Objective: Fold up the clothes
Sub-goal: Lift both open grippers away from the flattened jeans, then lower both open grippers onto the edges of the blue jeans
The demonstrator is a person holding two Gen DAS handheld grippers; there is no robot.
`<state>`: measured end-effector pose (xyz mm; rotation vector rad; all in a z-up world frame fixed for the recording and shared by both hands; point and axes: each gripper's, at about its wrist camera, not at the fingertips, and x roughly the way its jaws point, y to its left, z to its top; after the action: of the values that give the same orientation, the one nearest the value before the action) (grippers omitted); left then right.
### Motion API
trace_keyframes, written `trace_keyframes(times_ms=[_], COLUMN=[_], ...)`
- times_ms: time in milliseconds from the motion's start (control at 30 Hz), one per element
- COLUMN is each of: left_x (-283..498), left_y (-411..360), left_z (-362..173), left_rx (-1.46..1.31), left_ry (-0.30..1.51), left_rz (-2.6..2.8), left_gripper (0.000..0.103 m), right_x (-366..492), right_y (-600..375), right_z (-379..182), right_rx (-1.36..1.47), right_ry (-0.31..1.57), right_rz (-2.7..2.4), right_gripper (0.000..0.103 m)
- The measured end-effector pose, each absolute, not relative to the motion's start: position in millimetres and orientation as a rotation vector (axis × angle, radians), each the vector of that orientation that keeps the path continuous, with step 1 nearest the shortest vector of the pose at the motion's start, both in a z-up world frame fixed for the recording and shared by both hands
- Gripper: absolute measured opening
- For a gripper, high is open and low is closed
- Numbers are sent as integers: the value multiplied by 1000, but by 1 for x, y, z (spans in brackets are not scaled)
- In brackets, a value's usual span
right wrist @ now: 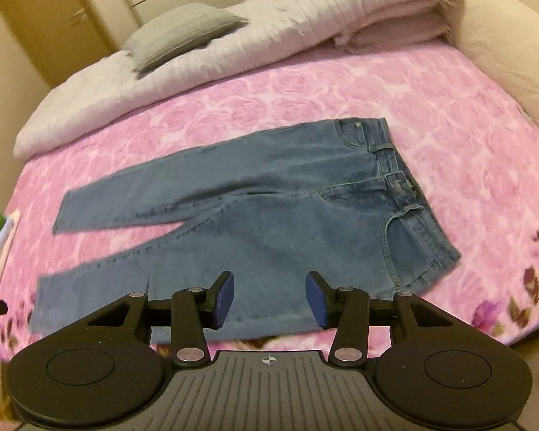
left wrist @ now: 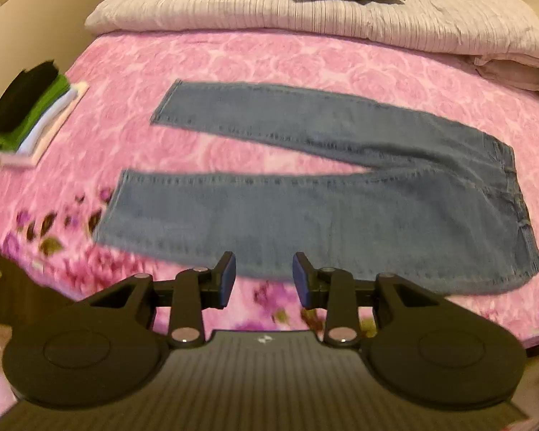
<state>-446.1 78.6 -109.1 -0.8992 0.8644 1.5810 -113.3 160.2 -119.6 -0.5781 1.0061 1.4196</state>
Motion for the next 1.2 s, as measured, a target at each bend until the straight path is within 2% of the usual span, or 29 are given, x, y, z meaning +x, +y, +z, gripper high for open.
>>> trace_keyframes(times_ms=[267, 433, 1200], left_x=[-392, -374, -345], left_y=[-3, -28, -23], left_z=[-110, -104, -85], left_rx=[-950, -948, -869], left_ry=[841, 826, 802], left_rz=[1583, 1594, 1584], left_gripper=[31, 31, 31], right_x=[-62, -45, -24], right_y=[91, 70, 51], right_z=[-119, -108, -91], right_rx=[-637, -642, -630], right_ry=[1028, 1017, 993], right_rz=[1418, 1426, 1478], right_gripper=[46, 46, 46])
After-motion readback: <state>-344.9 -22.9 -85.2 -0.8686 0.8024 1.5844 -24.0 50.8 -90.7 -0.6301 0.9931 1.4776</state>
